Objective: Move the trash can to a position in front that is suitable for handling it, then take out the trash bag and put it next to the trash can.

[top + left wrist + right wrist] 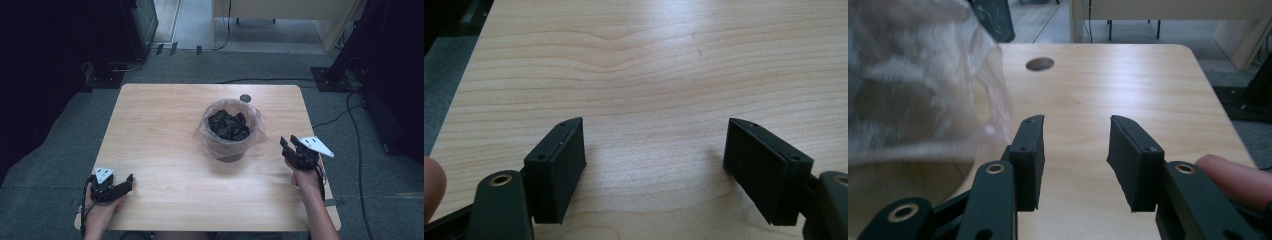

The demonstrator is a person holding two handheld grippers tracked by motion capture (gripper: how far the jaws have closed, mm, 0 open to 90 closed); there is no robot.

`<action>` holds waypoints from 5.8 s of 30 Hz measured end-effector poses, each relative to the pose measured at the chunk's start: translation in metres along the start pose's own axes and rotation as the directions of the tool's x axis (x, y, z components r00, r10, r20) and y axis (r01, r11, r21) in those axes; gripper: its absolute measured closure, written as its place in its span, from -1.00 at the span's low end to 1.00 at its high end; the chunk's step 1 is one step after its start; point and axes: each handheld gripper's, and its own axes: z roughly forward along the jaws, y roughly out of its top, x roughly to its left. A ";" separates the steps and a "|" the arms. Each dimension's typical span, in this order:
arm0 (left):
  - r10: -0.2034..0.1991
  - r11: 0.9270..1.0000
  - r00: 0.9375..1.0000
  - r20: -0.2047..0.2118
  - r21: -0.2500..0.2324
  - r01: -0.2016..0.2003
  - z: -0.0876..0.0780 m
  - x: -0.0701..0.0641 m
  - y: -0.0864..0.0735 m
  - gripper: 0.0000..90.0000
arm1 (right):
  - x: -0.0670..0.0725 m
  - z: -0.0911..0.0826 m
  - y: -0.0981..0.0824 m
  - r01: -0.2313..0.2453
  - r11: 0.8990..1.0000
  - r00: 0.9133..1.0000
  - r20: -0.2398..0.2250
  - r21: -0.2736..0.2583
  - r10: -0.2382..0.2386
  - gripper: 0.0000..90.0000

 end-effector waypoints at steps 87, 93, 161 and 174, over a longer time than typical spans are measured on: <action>0.021 0.989 0.921 0.388 -0.142 0.037 0.028 -0.152 0.098 1.00 | 0.139 0.020 -0.005 0.001 0.998 0.977 -0.211 0.068 0.013 1.00; 0.025 0.988 0.923 0.385 -0.153 0.037 0.009 -0.145 0.080 1.00 | 0.153 0.000 -0.017 0.012 0.998 0.978 -0.209 0.061 0.001 1.00; 0.013 0.999 1.000 0.013 0.029 -0.013 -0.006 0.016 -0.007 -0.81 | -0.046 -0.061 -0.087 0.016 0.942 0.994 0.100 0.334 -0.052 -0.89; -0.010 0.999 0.999 0.045 0.047 0.008 -0.011 0.007 -0.005 -0.74 | -0.046 -0.061 -0.087 0.015 0.943 0.993 0.102 0.333 -0.052 -0.89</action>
